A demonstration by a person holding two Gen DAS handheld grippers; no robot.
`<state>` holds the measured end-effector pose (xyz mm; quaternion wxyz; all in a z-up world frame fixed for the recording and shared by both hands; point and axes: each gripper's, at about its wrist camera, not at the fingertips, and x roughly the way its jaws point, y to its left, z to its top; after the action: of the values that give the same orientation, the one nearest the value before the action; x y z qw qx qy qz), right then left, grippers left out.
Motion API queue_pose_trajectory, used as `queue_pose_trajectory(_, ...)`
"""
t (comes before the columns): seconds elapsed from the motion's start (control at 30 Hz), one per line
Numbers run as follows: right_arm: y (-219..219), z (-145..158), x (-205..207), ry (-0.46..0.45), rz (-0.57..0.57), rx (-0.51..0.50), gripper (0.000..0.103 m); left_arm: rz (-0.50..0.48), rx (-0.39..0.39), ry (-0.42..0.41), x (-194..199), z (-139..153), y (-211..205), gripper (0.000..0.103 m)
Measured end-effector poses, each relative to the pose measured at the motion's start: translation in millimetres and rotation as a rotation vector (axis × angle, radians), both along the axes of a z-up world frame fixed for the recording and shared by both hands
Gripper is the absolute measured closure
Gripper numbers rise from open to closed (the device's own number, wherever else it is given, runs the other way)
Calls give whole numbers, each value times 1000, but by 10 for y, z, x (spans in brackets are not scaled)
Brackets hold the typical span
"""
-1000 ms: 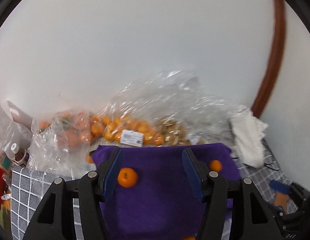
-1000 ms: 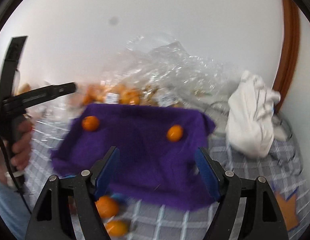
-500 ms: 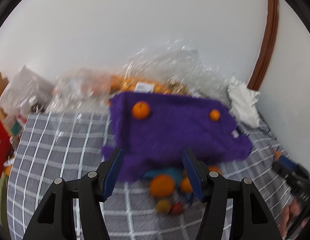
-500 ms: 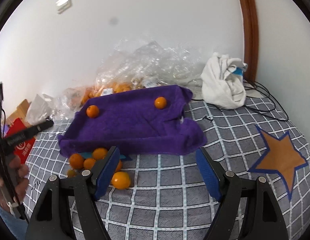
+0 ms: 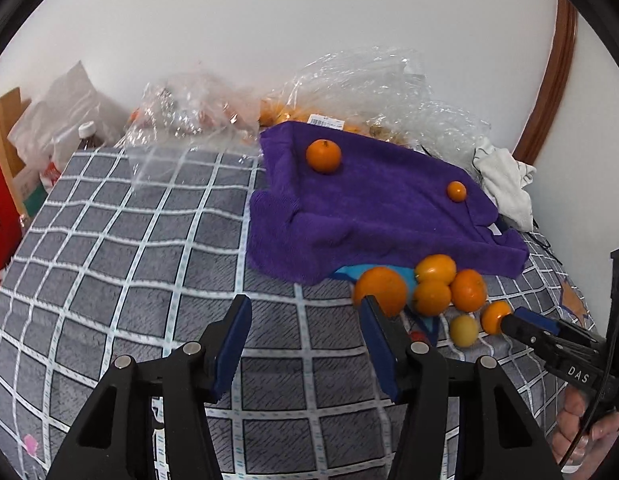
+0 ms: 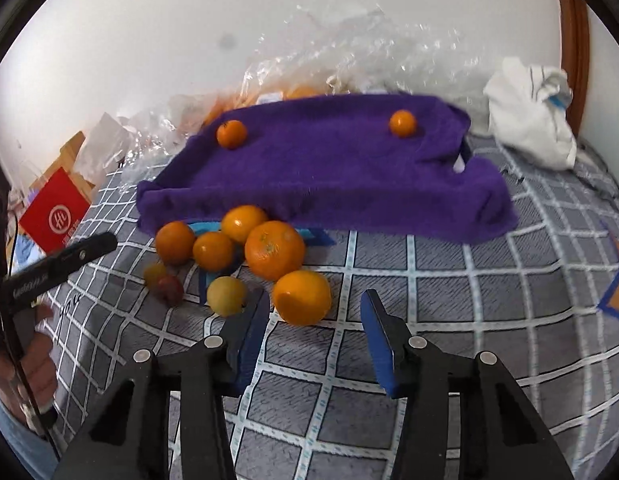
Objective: Organize fruits
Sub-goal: 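Grasp another orange with the right tool while the left tool returns to the fruits, then grasp the small yellow fruit with the left tool while the right tool holds its orange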
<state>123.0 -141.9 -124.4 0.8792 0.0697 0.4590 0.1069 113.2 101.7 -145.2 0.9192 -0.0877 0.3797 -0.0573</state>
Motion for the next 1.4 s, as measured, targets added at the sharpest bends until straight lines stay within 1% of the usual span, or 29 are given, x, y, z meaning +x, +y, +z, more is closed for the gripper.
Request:
queue_pose_trajectory(0.07, 5, -56, 21, 17, 18, 32, 55, -10, -32, -4, -32, -41, 37, 50)
queue_pose_trajectory(0.13, 20, -97, 56, 18, 6, 29, 55, -34, -52, -9, -46, -71, 43, 50)
queue_pose_trajectory(0.2, 55, -128, 83, 23, -1, 20, 65, -37, -54, -26, -78, -113, 36, 50)
queue_pose_trajectory(0.23, 70, -124, 85, 14, -3, 16, 66, -37, -55, -26, -87, -131, 34, 50)
queue_pose_trajectory(0.27, 92, -124, 87, 8, 2, 8, 66, -46, -62, -10, -88, -146, 31, 50)
queue_pose_trajectory(0.37, 120, -102, 58, -13, 21, -4, 67, -72, -83, -22, -124, -137, 26, 50)
queue_pose_trajectory(0.47, 26, -24, -35, -46, 3, -41, 67, -107, -102, -24, -135, -135, -4, 50)
queue_pose_trajectory(0.53, -77, 26, -114, -73, -22, -75, 67, -140, -108, -8, -129, -148, -67, 51)
queue_pose_trajectory(0.57, -144, 46, -159, -88, -37, -95, 67, -145, -106, -2, -130, -146, -92, 58)
queue_pose_trajectory(0.6, -213, 59, -196, -99, -52, -108, 67, -145, -126, 19, -122, -132, -119, 65)
queue_pose_trajectory(0.63, -271, 63, -222, -104, -62, -113, 67, -139, -166, 56, -104, -114, -134, 65)
queue_pose_trajectory(0.67, -314, 59, -237, -103, -66, -111, 67, -147, -201, 77, -86, -94, -150, 65)
queue_pose_trajectory(0.7, -367, 50, -254, -101, -71, -102, 67, -159, -228, 72, -72, -55, -175, 65)
queue_pose_trajectory(0.73, -413, 40, -270, -98, -77, -93, 67, -140, -204, 50, -58, -21, -204, 65)
queue_pose_trajectory(0.77, -440, 36, -276, -97, -81, -87, 67, -114, -166, 46, -31, -17, -238, 65)
queue_pose_trajectory(0.8, -466, 27, -286, -100, -83, -78, 67, -105, -147, 55, -2, -29, -259, 65)
queue_pose_trajectory(0.83, -481, 14, -284, -97, -83, -65, 67, -110, -151, 80, 50, -62, -284, 65)
queue_pose_trajectory(0.93, -527, 11, -289, -95, -88, -31, 67, -123, -207, 129, 129, -157, -285, 65)
queue_pose_trajectory(1.03, -526, -24, -268, -73, -87, -11, 67, -119, -215, 144, 140, -213, -296, 66)
queue_pose_trajectory(1.07, -522, -48, -256, -57, -77, -7, 67, -123, -223, 142, 147, -235, -301, 66)
queue_pose_trajectory(1.13, -503, -67, -244, -47, -67, -8, 67, -120, -231, 128, 144, -254, -293, 71)
queue_pose_trajectory(1.17, -508, -67, -249, -50, -64, -6, 67, -115, -239, 122, 144, -256, -280, 81)
queue_pose_trajectory(1.23, -523, -61, -257, -55, -63, 9, 67, -122, -262, 119, 151, -269, -248, 81)
queue_pose_trajectory(1.27, -541, -66, -257, -53, -69, 16, 67, -119, -280, 100, 123, -264, -207, 81)
queue_pose_trajectory(1.4, -580, -92, -240, -37, -83, 27, 67, -72, -277, 27, 25, -160, -74, 81)
